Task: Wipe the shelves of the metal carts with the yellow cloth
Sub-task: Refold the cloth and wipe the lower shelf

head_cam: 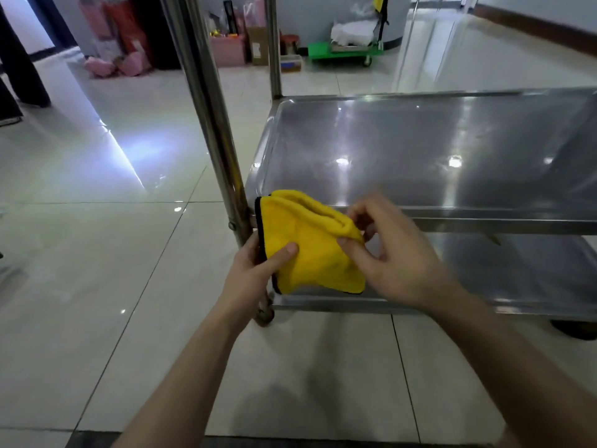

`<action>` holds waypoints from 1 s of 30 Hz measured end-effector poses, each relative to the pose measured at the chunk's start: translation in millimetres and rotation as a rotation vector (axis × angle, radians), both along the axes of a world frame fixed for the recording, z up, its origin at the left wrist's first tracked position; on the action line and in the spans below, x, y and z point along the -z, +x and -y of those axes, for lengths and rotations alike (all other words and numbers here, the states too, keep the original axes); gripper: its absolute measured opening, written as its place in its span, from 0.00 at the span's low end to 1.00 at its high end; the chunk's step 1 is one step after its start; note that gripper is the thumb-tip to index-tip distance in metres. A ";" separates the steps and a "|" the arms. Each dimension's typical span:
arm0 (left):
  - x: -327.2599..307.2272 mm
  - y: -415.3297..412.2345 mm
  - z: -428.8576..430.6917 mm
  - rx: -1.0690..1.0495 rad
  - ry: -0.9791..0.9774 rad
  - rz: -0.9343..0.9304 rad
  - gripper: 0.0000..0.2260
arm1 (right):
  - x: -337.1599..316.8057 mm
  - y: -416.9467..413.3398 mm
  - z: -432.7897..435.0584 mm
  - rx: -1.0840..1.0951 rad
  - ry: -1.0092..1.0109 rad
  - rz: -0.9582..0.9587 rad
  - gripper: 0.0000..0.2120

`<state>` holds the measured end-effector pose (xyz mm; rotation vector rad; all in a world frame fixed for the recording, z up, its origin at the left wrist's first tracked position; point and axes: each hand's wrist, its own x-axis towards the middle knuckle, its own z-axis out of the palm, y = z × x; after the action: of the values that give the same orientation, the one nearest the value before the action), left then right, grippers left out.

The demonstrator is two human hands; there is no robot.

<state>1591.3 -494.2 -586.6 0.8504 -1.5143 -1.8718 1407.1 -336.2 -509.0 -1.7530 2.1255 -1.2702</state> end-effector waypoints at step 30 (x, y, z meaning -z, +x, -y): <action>118.7 -72.9 25.0 0.142 -0.477 0.776 0.31 | 204.9 -67.8 35.7 0.150 0.740 0.087 0.38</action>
<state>1518.4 -519.2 -705.3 1.3291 -2.4044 -1.1970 1339.3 -371.8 -714.0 -1.2142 2.2798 -0.4446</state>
